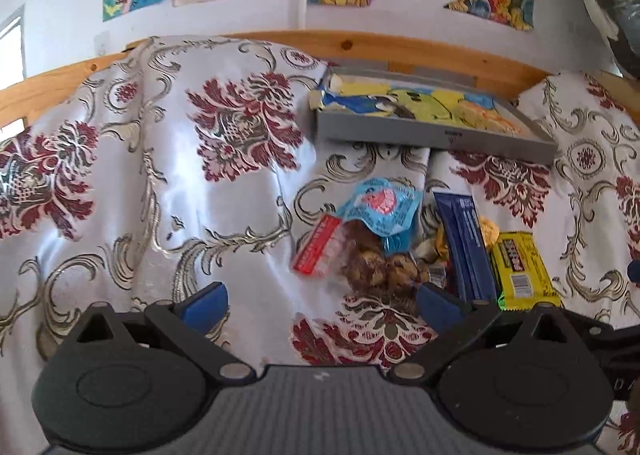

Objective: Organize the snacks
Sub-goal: 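Move both tools back over the remaining snack pile, then grasp the yellow wafer pack with the right tool while the left tool grasps the blue tube pack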

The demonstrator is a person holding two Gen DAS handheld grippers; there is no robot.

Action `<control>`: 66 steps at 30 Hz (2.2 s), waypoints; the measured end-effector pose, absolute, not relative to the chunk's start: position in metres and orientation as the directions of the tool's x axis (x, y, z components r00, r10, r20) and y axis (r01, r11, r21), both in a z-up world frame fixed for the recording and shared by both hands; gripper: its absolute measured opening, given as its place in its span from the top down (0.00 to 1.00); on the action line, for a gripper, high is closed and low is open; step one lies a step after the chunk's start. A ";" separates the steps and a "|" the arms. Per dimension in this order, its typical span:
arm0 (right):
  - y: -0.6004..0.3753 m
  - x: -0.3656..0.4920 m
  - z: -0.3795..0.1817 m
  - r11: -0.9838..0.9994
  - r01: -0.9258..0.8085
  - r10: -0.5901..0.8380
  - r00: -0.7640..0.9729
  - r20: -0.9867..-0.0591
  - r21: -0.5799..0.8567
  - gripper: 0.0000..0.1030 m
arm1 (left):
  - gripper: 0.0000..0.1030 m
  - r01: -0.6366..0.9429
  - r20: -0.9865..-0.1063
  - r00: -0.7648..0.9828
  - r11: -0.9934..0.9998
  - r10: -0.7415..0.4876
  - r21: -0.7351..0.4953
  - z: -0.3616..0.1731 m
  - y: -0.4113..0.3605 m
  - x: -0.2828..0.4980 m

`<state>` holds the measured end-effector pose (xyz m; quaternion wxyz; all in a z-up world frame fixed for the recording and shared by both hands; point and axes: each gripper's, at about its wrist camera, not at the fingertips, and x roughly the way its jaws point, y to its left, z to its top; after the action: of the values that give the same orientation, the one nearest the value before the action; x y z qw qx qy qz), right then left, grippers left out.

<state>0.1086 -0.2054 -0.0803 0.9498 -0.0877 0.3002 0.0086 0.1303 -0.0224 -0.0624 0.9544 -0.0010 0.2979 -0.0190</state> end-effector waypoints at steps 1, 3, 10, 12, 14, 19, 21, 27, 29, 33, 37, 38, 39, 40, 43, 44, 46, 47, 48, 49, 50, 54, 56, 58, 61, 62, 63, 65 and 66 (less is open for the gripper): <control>-0.207 0.111 -0.081 0.985 -0.065 -0.038 0.817 -0.576 -0.157 0.01 | 0.01 0.041 -0.573 0.819 0.999 -0.041 -0.013 -0.064 -0.023 0.132; -0.208 0.114 -0.082 0.987 -0.055 -0.043 0.812 -0.582 -0.149 0.01 | 0.01 0.052 -0.582 0.812 0.999 -0.051 -0.015 -0.067 -0.022 0.135; -0.216 0.133 -0.083 0.992 -0.048 -0.032 0.805 -0.592 -0.119 0.01 | 0.01 0.095 -0.569 0.818 0.995 -0.081 -0.005 -0.071 -0.024 0.138; -0.218 0.141 -0.083 0.993 -0.062 -0.010 0.801 -0.599 -0.099 0.01 | 0.01 0.089 -0.539 0.839 0.996 -0.076 -0.002 -0.069 -0.023 0.136; -0.220 0.153 -0.083 0.993 -0.081 0.015 0.794 -0.607 -0.081 0.01 | 0.01 0.105 -0.529 0.843 0.994 -0.094 -0.010 -0.068 -0.023 0.136; -0.226 0.181 -0.087 0.996 -0.094 0.074 0.772 -0.632 0.002 0.01 | 0.01 0.158 -0.537 0.832 0.987 -0.141 -0.014 -0.072 -0.026 0.136; -0.225 0.192 -0.092 0.995 -0.097 0.089 0.755 -0.650 0.024 0.01 | 0.01 0.177 -0.546 0.822 0.984 -0.162 -0.025 -0.075 -0.028 0.137; -0.215 0.203 -0.102 0.992 -0.123 0.092 0.726 -0.681 0.003 0.01 | 0.01 0.208 -0.557 0.805 0.977 -0.202 -0.052 -0.081 -0.033 0.138; -0.215 0.202 -0.100 0.992 -0.122 0.078 0.727 -0.683 -0.016 0.01 | 0.01 0.213 -0.560 0.802 0.975 -0.208 -0.057 -0.083 -0.034 0.138; -0.223 0.199 -0.098 0.995 -0.095 0.056 0.717 -0.695 -0.018 0.01 | 0.01 0.218 -0.573 0.790 0.973 -0.218 -0.069 -0.086 -0.036 0.138; -0.234 0.197 -0.097 0.998 -0.068 0.039 0.706 -0.707 -0.014 0.01 | 0.01 0.221 -0.579 0.785 0.973 -0.221 -0.071 -0.087 -0.037 0.137; -0.235 0.196 -0.097 0.998 -0.062 0.029 0.711 -0.703 -0.022 0.01 | 0.01 0.221 -0.579 0.785 0.973 -0.221 -0.072 -0.087 -0.038 0.136; -0.235 0.196 -0.096 0.998 -0.058 0.018 0.718 -0.696 -0.034 0.01 | 0.01 0.221 -0.579 0.784 0.972 -0.222 -0.072 -0.087 -0.038 0.136; -0.234 0.195 -0.095 0.998 -0.057 0.014 0.724 -0.689 -0.040 0.01 | 0.01 0.222 -0.580 0.784 0.972 -0.222 -0.072 -0.087 -0.039 0.135; -0.228 0.197 -0.095 0.997 -0.078 0.042 0.735 -0.677 -0.023 0.01 | 0.01 0.229 -0.581 0.781 0.971 -0.229 -0.074 -0.087 -0.041 0.133; -0.225 0.199 -0.096 0.996 -0.088 0.053 0.733 -0.678 -0.017 0.01 | 0.01 0.231 -0.583 0.780 0.970 -0.229 -0.072 -0.088 -0.042 0.133; -0.217 0.201 -0.100 0.994 -0.106 0.051 0.729 -0.683 -0.039 0.01 | 0.01 0.236 -0.587 0.777 0.970 -0.228 -0.065 -0.089 -0.045 0.131; -0.212 0.202 -0.103 0.990 -0.117 0.034 0.723 -0.690 -0.073 0.03 | 0.01 0.237 -0.587 0.777 0.970 -0.227 -0.061 -0.089 -0.046 0.130; -0.209 0.202 -0.106 0.986 -0.125 0.011 0.718 -0.696 -0.113 0.05 | 0.01 0.238 -0.586 0.778 0.969 -0.227 -0.059 -0.089 -0.046 0.129; -0.207 0.201 -0.107 0.982 -0.127 -0.004 0.718 -0.696 -0.138 0.08 | 0.01 0.239 -0.585 0.778 0.969 -0.228 -0.060 -0.088 -0.047 0.129; -0.208 0.199 -0.106 0.981 -0.128 -0.010 0.719 -0.695 -0.147 0.09 | 0.01 0.240 -0.586 0.777 0.969 -0.229 -0.062 -0.088 -0.048 0.130; -0.217 0.190 -0.096 0.980 -0.137 -0.001 0.726 -0.687 -0.146 0.17 | 0.01 0.238 -0.593 0.774 0.970 -0.223 -0.054 -0.083 -0.057 0.134; -0.223 0.187 -0.093 0.973 -0.166 0.009 0.719 -0.695 -0.159 0.19 | 0.01 0.244 -0.601 0.769 0.969 -0.218 -0.038 -0.082 -0.064 0.137; -0.230 0.186 -0.091 0.967 -0.201 0.034 0.711 -0.703 -0.157 0.20 | 0.01 0.242 -0.616 0.762 0.970 -0.201 -0.018 -0.082 -0.072 0.140; -0.243 0.189 -0.090 0.951 -0.277 0.102 0.694 -0.713 -0.134 0.20 | 0.01 0.243 -0.628 0.754 0.970 -0.193 -0.006 -0.082 -0.082 0.144; -0.249 0.191 -0.090 0.948 -0.300 0.136 0.689 -0.712 -0.110 0.20 | 0.01 0.241 -0.632 0.753 0.971 -0.185 0.002 -0.082 -0.085 0.145; -0.255 0.194 -0.089 0.945 -0.315 0.161 0.681 -0.714 -0.087 0.20 | 0.01 0.235 -0.637 0.751 0.972 -0.174 0.012 -0.082 -0.089 0.148; -0.263 0.202 -0.090 0.944 -0.328 0.198 0.666 -0.720 -0.043 0.20 | 0.01 0.222 -0.653 0.742 0.975 -0.152 0.025 -0.082 -0.096 0.154; -0.267 0.206 -0.089 0.944 -0.330 0.216 0.658 -0.722 -0.018 0.20 | 0.01 0.216 -0.661 0.736 0.976 -0.145 0.027 -0.083 -0.099 0.157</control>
<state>0.2057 -0.2672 -0.0895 0.9074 -0.0737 0.3854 0.1504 0.1571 -0.0986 -0.0830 0.9302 0.0508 0.3502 -0.0969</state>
